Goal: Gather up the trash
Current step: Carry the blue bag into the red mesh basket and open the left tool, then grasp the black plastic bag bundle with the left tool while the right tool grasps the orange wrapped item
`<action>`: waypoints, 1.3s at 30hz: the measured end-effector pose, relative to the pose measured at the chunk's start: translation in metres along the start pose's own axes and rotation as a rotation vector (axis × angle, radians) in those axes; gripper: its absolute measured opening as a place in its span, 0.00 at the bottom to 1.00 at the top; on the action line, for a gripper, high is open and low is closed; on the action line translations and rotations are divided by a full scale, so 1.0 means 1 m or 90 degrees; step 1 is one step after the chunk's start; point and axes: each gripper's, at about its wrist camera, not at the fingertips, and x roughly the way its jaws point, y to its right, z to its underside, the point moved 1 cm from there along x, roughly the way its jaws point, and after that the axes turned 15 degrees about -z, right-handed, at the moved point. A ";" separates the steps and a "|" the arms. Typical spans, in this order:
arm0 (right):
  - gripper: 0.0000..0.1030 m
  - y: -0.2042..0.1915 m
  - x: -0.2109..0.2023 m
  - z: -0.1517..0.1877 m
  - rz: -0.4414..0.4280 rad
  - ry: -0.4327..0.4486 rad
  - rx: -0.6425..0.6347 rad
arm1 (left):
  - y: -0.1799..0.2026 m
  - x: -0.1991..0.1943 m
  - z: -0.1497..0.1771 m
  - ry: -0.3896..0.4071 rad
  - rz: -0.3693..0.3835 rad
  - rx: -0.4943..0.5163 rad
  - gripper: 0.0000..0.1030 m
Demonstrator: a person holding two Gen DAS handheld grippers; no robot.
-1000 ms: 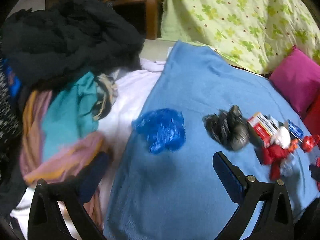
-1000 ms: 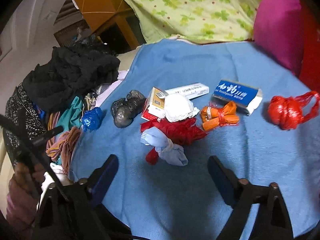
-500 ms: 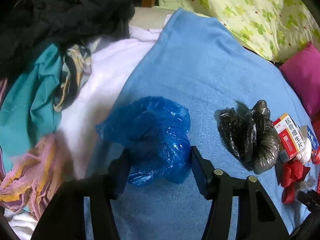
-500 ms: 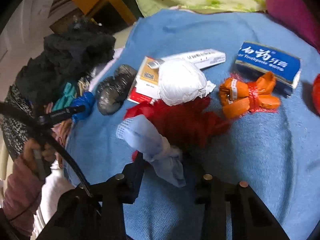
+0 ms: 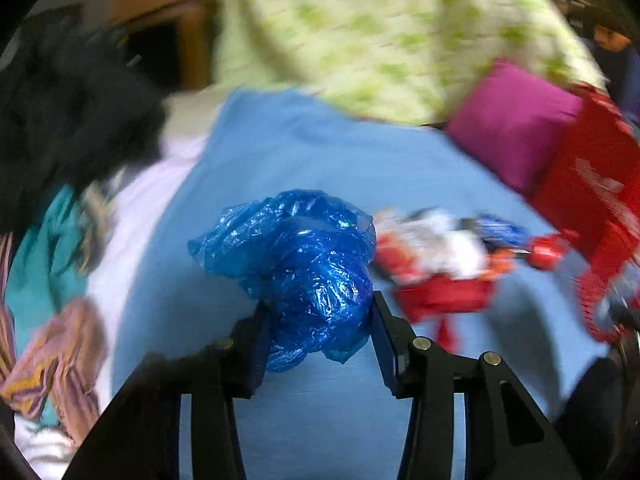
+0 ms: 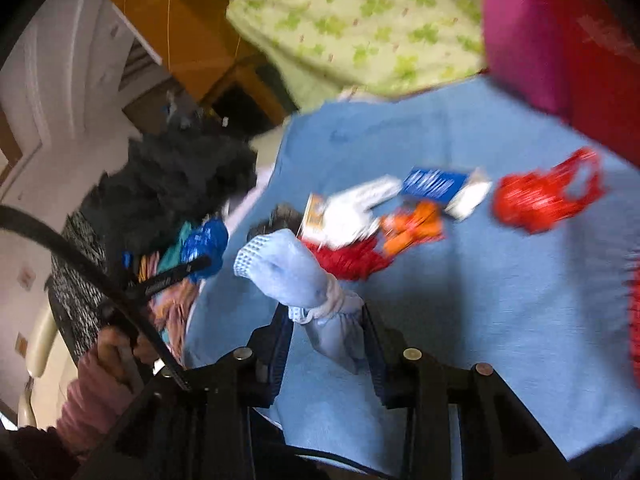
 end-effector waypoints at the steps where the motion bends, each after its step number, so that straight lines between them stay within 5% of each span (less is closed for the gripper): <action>1: 0.36 0.003 -0.024 -0.002 0.012 0.024 0.005 | 0.018 -0.015 -0.004 0.019 0.022 0.020 0.46; 9: 0.36 0.035 -0.171 -0.014 0.110 0.189 0.072 | 0.183 -0.111 -0.038 0.107 0.217 0.168 0.47; 16: 0.38 0.078 -0.252 -0.005 0.146 0.281 0.166 | 0.304 -0.136 -0.048 0.100 0.306 0.247 0.47; 21: 0.39 0.103 -0.268 0.003 0.133 0.311 0.217 | 0.377 -0.145 -0.042 0.078 0.337 0.300 0.51; 25: 0.67 0.123 -0.279 0.010 0.124 0.331 0.257 | 0.411 -0.137 -0.038 0.073 0.328 0.331 0.58; 31: 0.67 0.119 -0.287 0.016 0.114 0.356 0.225 | 0.399 -0.130 -0.037 0.074 0.311 0.311 0.59; 39: 0.67 0.057 -0.262 0.000 0.069 0.331 0.099 | 0.282 -0.119 -0.034 0.117 0.205 0.203 0.64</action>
